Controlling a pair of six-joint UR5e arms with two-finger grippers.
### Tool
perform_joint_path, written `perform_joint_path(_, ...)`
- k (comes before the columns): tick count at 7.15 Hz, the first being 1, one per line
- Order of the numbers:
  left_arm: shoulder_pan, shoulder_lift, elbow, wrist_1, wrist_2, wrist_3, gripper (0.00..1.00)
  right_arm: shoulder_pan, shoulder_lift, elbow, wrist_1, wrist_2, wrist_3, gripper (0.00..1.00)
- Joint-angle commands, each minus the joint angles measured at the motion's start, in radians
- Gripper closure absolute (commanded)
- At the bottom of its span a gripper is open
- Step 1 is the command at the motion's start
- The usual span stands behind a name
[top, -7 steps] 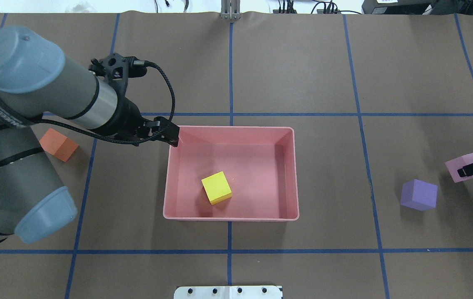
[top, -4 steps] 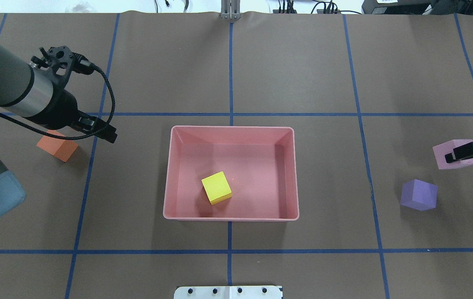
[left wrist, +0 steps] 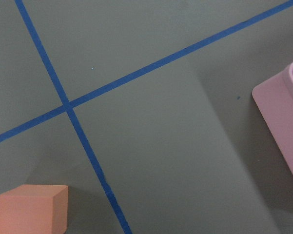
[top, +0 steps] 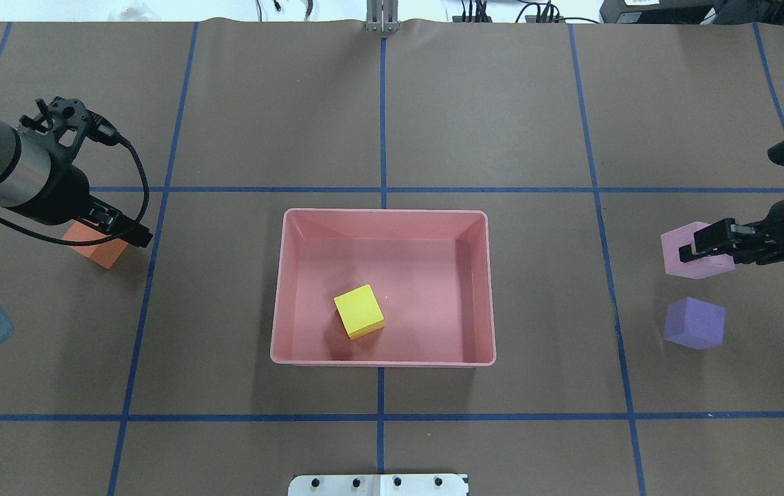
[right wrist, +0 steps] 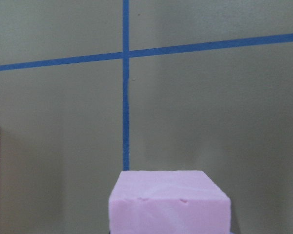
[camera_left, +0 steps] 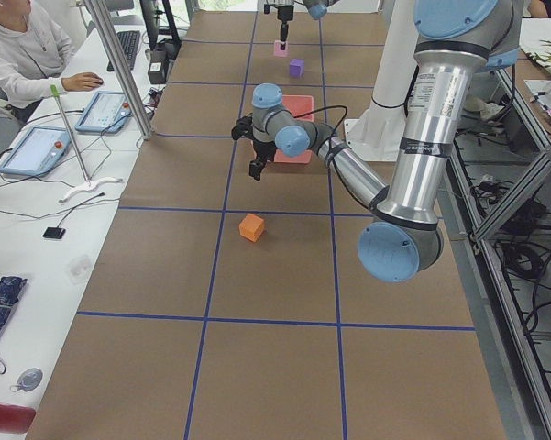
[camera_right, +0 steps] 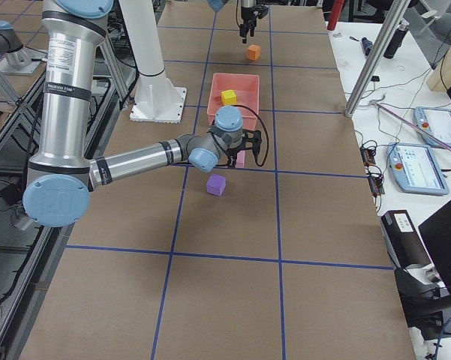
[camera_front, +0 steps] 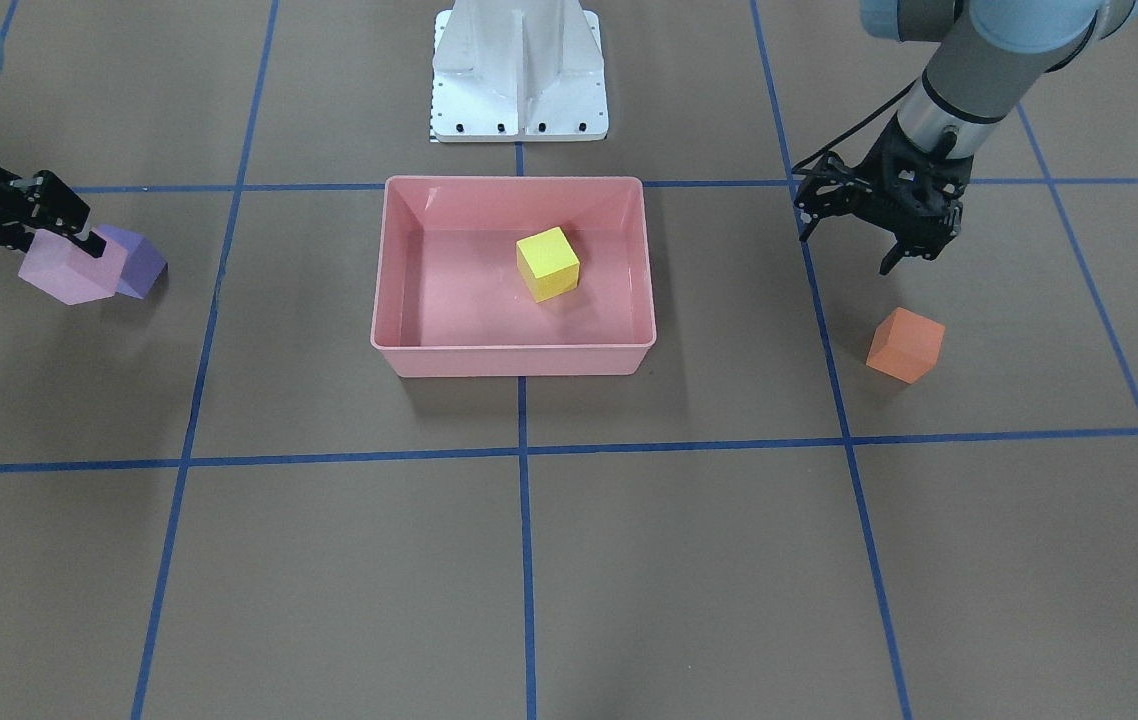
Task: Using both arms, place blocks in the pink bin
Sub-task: 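Carry the light pink cube with the right gripper into the bin and release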
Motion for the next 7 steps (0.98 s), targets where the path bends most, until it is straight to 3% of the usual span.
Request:
perform_joint_path(1, -0.008, 0.063, 0.056, -0.157, 0.000, 0.002, 0.00, -0.057, 0.071, 0.029, -0.021, -0.005, 0.150, 1.00)
perform_joint_path(2, -0.013, 0.066, 0.064, -0.162, 0.000, 0.021, 0.00, -0.085, 0.132, 0.060, -0.103, -0.019, 0.184, 1.00)
perform_joint_path(4, -0.040, 0.066, 0.091, -0.163, -0.001, 0.076, 0.00, -0.209, 0.320, 0.123, -0.407, -0.174, 0.251, 1.00)
perform_joint_path(6, -0.065, 0.066, 0.127, -0.163, -0.001, 0.125, 0.00, -0.356, 0.571, 0.114, -0.732, -0.343, 0.331, 1.00)
perform_joint_path(7, -0.069, 0.065, 0.148, -0.165, -0.001, 0.148, 0.00, -0.436, 0.653, 0.088, -0.811, -0.432, 0.362, 1.00)
